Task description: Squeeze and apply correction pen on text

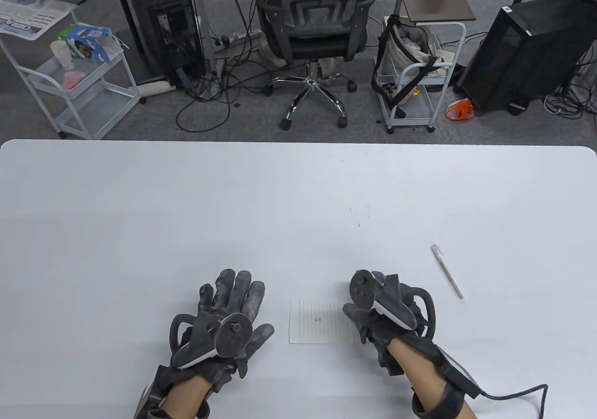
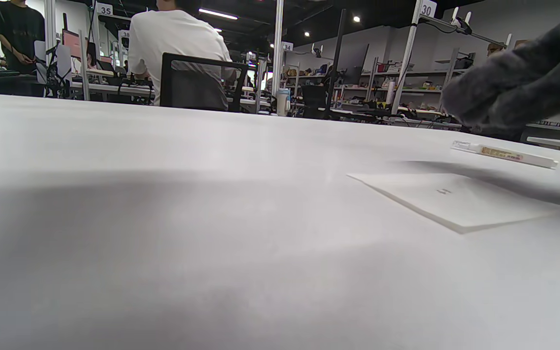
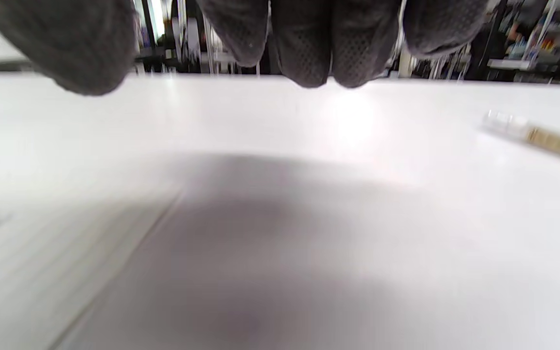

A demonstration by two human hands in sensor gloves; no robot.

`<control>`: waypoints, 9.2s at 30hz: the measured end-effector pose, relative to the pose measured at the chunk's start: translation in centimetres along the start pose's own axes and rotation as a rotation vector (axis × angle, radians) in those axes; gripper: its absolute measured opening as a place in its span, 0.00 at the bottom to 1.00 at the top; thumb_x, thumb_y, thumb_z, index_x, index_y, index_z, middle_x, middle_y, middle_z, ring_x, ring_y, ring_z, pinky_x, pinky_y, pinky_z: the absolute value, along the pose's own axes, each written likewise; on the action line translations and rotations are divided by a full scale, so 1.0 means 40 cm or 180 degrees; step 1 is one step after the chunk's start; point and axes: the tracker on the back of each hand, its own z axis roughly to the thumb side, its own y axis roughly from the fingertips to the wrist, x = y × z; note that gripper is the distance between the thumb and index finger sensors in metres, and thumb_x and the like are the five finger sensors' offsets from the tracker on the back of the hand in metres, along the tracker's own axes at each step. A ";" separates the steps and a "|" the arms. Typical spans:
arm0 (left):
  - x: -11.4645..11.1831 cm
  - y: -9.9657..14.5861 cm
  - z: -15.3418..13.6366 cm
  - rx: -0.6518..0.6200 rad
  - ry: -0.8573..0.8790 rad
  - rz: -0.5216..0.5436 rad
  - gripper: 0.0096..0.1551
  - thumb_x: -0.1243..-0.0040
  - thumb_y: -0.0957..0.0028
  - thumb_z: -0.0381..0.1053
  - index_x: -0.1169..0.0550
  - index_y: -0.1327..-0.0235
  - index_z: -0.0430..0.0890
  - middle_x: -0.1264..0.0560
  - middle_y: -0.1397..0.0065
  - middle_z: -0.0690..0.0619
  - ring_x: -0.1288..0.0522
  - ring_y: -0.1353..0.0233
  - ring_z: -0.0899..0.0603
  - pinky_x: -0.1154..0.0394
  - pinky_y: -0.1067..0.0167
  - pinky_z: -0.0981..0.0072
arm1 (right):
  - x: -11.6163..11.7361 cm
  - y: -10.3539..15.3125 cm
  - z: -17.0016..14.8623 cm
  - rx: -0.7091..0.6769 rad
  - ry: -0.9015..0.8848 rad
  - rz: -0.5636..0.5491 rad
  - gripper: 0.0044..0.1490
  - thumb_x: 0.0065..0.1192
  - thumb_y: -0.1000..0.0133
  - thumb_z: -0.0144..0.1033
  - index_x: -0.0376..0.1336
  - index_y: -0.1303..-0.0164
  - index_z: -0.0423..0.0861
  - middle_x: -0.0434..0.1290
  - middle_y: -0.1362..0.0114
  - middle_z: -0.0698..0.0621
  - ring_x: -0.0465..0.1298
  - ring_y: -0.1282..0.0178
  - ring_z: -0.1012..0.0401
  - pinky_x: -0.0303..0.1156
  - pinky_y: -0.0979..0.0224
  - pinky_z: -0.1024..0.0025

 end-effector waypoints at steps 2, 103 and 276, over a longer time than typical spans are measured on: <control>0.000 0.001 0.002 -0.0009 -0.0011 0.0021 0.51 0.59 0.55 0.76 0.50 0.22 0.52 0.54 0.14 0.46 0.56 0.15 0.31 0.51 0.29 0.26 | -0.029 0.015 -0.019 0.0009 -0.0008 -0.0344 0.50 0.58 0.53 0.67 0.49 0.23 0.56 0.55 0.14 0.49 0.57 0.15 0.44 0.56 0.17 0.41; -0.010 -0.005 0.118 -0.0387 -0.0695 0.0717 0.31 0.41 0.55 0.63 0.26 0.37 0.55 0.21 0.33 0.55 0.19 0.35 0.43 0.25 0.36 0.46 | -0.042 0.108 0.123 -0.2157 -0.0314 -0.0802 0.27 0.74 0.57 0.49 0.72 0.49 0.51 0.83 0.48 0.52 0.83 0.52 0.53 0.77 0.37 0.52; -0.198 -0.161 0.170 -0.0102 -0.0315 -0.1511 0.43 0.63 0.50 0.64 0.58 0.25 0.53 0.64 0.15 0.50 0.60 0.15 0.39 0.53 0.22 0.45 | 0.075 0.016 0.127 -0.0556 -0.1113 -0.0576 0.26 0.67 0.53 0.61 0.77 0.69 0.47 0.84 0.69 0.51 0.81 0.73 0.54 0.78 0.51 0.54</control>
